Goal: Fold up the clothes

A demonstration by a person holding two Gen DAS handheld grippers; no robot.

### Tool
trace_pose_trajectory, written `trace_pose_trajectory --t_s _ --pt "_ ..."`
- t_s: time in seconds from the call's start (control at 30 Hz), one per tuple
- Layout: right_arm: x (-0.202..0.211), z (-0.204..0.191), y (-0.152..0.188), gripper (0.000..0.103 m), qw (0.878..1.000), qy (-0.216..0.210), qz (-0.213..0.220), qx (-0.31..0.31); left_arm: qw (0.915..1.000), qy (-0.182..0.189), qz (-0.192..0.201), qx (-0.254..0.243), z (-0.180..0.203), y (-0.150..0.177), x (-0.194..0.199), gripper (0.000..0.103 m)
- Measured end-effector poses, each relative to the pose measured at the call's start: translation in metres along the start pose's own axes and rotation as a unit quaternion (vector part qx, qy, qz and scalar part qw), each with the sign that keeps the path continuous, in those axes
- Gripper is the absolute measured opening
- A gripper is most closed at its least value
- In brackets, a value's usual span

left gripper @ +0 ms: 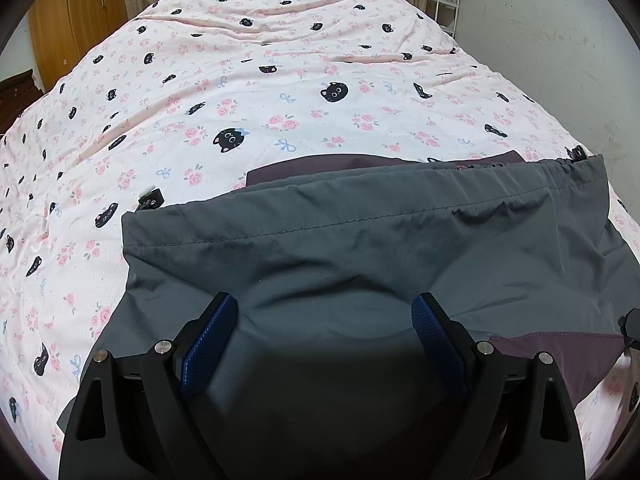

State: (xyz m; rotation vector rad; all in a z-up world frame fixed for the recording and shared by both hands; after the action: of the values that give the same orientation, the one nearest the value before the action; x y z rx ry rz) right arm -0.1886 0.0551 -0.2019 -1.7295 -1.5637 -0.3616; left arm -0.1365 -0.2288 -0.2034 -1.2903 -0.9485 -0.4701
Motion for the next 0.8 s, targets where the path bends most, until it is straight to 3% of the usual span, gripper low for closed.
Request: trace_pose_trajectory --t_s 0.23,0.47,0.8 --pt "-0.008 -0.005 -0.006 0.078 0.999 -0.047 -0.002 -0.001 1.0 0.003 0.0 0.001 -0.001 0.0 -0.001 0.088" --pt "0.011 -0.006 -0.01 0.078 0.986 -0.16 0.019 -0.04 1.0 0.008 0.0 0.005 -0.003 0.001 -0.001 0.089" --pt "0.013 -0.001 0.005 0.078 0.982 -0.181 -0.005 -0.061 0.9999 0.01 0.001 0.007 -0.004 0.001 -0.002 0.089"
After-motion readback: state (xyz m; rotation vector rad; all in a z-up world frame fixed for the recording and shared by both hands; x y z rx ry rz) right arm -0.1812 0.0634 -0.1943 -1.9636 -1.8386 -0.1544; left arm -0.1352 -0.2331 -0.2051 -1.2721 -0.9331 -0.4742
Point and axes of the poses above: each gripper's, at about its wrist camera, not at the fingertips, and x roughly against the way its jaws point, z to its right, y to its underside, the point moved 4 cm from there along -x, roughly the way its jaws point, and after that the axes turned 1 degree about z, right-handed, at the moved point
